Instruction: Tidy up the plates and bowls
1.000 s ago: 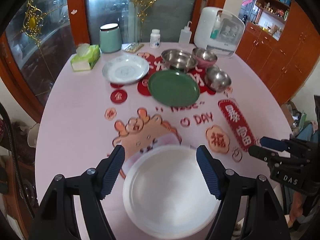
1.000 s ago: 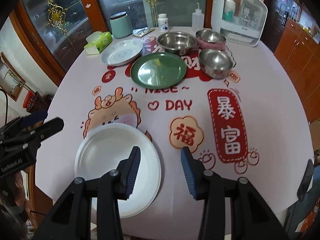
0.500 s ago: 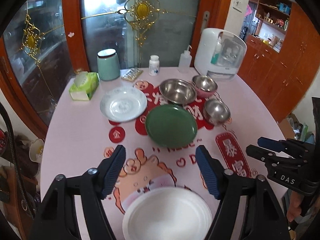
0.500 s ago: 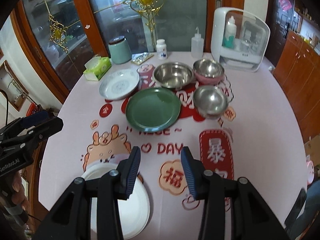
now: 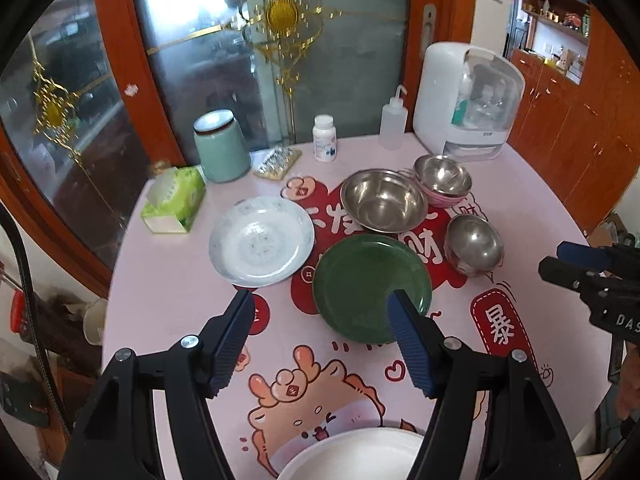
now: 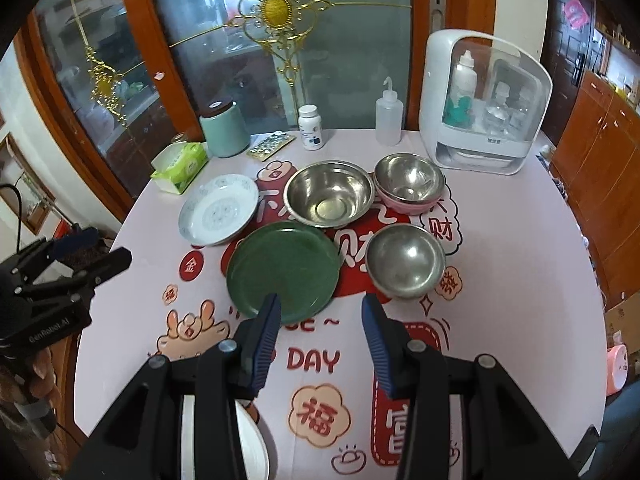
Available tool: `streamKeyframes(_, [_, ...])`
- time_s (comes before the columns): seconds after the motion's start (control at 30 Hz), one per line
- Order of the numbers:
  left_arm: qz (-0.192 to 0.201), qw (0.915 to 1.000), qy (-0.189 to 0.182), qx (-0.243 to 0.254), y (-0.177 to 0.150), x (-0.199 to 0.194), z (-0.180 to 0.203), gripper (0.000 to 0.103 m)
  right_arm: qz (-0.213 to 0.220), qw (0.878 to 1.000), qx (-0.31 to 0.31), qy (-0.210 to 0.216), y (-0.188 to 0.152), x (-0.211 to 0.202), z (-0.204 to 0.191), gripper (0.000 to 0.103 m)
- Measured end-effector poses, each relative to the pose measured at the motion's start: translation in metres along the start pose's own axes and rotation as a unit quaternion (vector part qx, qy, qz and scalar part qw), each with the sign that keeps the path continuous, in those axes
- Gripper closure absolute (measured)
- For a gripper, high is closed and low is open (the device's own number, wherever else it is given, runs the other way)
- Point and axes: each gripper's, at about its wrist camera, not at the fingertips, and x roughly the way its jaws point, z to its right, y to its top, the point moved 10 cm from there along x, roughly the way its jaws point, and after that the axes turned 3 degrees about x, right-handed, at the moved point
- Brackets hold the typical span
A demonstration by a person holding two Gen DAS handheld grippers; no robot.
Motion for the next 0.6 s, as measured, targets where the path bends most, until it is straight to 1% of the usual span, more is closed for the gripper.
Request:
streamKeyframes(0.07, [-0.014,0.9999,-0.005,-0.008,0.003,0.018,-0.002,0.036,-0.005,1.0,0.003,0.002,0.006,0.01,0.003,0.061])
streamKeyframes(0.2, [-0.043,0.9984,-0.021,-0.029,0.003,0.057,-0.003,0.035,-0.044,0.999,0.022,0.016,0.009,0.045,0.007,0.061])
streamKeyframes(0.3, [-0.07,0.996,-0.037,-0.042,-0.002,0.088,0.0,0.032,-0.072,0.996,0.039,0.023,0.005,0.073,0.01,0.061])
streamKeyframes(0.33, [-0.077,0.9951,-0.041,-0.045,-0.004,0.096,0.001,0.029,-0.084,0.995,0.046,0.028,0.002,0.083,0.011,0.061])
streamKeyframes(0.43, [-0.105,0.9908,-0.057,-0.064,-0.012,0.125,0.002,0.028,-0.118,0.99,0.069,0.045,-0.008,0.111,0.012,0.061])
streamKeyframes(0.5, [-0.124,0.9863,-0.068,-0.084,-0.019,0.143,0.001,0.028,-0.135,0.986,0.079,0.05,-0.015,0.126,0.011,0.061])
streamKeyframes(0.6, [-0.144,0.9814,-0.074,-0.103,-0.027,0.165,-0.001,0.028,-0.158,0.982,0.086,0.059,-0.025,0.145,0.008,0.061])
